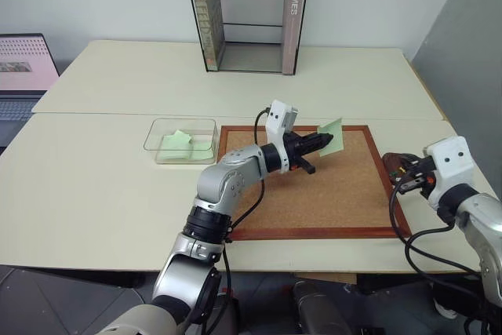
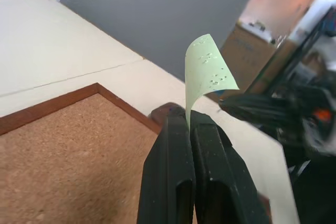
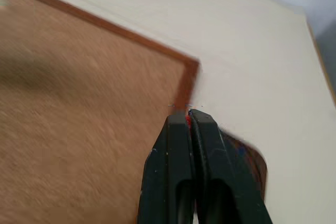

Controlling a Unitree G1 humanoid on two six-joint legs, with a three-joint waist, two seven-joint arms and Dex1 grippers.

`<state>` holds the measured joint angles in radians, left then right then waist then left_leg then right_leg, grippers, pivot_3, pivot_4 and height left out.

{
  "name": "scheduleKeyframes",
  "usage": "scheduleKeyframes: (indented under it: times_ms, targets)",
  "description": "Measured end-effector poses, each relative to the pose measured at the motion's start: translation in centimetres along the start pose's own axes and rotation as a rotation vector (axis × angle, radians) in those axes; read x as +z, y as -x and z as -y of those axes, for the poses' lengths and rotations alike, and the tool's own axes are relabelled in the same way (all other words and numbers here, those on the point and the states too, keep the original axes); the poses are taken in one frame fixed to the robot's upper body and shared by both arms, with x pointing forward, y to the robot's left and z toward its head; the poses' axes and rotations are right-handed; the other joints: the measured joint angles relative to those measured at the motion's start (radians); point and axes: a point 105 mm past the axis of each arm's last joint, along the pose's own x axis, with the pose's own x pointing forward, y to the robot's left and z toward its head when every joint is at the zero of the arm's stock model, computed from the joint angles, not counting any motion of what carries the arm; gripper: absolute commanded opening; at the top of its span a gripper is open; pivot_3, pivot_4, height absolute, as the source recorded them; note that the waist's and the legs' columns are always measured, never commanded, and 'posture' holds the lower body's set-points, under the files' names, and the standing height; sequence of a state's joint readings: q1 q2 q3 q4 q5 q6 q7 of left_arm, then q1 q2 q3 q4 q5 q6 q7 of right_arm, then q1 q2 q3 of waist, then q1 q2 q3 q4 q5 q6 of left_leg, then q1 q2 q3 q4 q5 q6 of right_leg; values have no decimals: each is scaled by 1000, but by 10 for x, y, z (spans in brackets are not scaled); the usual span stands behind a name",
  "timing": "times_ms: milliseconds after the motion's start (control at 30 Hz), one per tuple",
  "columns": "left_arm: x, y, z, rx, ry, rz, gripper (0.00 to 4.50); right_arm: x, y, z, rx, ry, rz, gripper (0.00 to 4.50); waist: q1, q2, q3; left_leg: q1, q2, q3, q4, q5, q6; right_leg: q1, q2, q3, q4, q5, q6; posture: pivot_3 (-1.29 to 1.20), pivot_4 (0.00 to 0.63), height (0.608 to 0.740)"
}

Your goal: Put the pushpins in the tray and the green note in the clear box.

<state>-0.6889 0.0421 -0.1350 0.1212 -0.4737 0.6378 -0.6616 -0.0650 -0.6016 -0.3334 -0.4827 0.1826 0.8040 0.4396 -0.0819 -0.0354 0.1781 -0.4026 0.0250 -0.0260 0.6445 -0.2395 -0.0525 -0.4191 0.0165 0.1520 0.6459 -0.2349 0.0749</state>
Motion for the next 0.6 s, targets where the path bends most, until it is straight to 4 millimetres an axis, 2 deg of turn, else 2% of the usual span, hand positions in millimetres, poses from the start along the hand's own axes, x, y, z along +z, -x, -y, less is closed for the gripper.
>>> scheduleKeyframes:
  times_ms: [100, 300, 367, 400, 600]
  targets:
    - [1, 2, 1, 2, -54, -3, 38, -17, -9, 9, 1, -55, -74, 0, -1, 0, 0, 0, 0, 0, 0, 0, 0, 0, 0, 0, 0, -2, -3, 0, 150, 740]
    - [2, 3, 2, 4, -88, 4, 38, -29, -28, 25, -25, -87, -124, 0, -2, 0, 0, 1, 0, 0, 0, 0, 0, 1, 0, 0, 0, 0, 1, 0, 150, 740]
    - [3, 3, 2, 7, -94, 4, 0, -33, -32, 25, -21, -91, -138, 443, -1, 0, 0, 0, 0, 0, -1, 0, 0, 0, 0, 0, 0, 0, 1, 0, 150, 740]
    - [2, 4, 1, 9, -97, 2, 0, -35, -36, 26, -21, -97, -144, 522, -2, 0, 0, 0, 0, 0, 0, 0, 0, 1, 0, 1, 0, 0, 1, 0, 150, 740]
    - [1, 4, 0, 13, -105, -7, 0, -37, -48, 32, -27, -138, -159, 1921, -2, 0, 0, 0, 0, 0, 0, 0, 0, 1, 0, 1, 0, 1, 1, 0, 150, 740]
